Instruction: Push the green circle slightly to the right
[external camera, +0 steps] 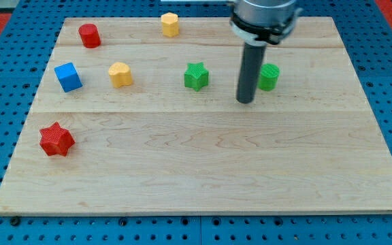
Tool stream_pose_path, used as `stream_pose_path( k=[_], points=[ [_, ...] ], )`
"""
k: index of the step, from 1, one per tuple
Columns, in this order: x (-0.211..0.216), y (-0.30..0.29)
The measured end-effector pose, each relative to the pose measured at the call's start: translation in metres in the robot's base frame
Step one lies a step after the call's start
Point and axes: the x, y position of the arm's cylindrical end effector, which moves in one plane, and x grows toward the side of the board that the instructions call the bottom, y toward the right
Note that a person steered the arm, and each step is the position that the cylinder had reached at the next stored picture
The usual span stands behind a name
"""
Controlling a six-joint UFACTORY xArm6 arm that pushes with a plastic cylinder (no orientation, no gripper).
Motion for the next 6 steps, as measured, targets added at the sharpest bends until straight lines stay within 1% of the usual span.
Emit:
stream_pose_path(
  k=[1, 2, 3, 4, 5, 6],
  points=[
    [-0.038, 0.026],
    [-0.039, 0.057],
    [-0.057, 0.063],
    [-0.080, 0.083],
    [-0.029, 0.087],
    [-0.012, 0.098]
  ],
)
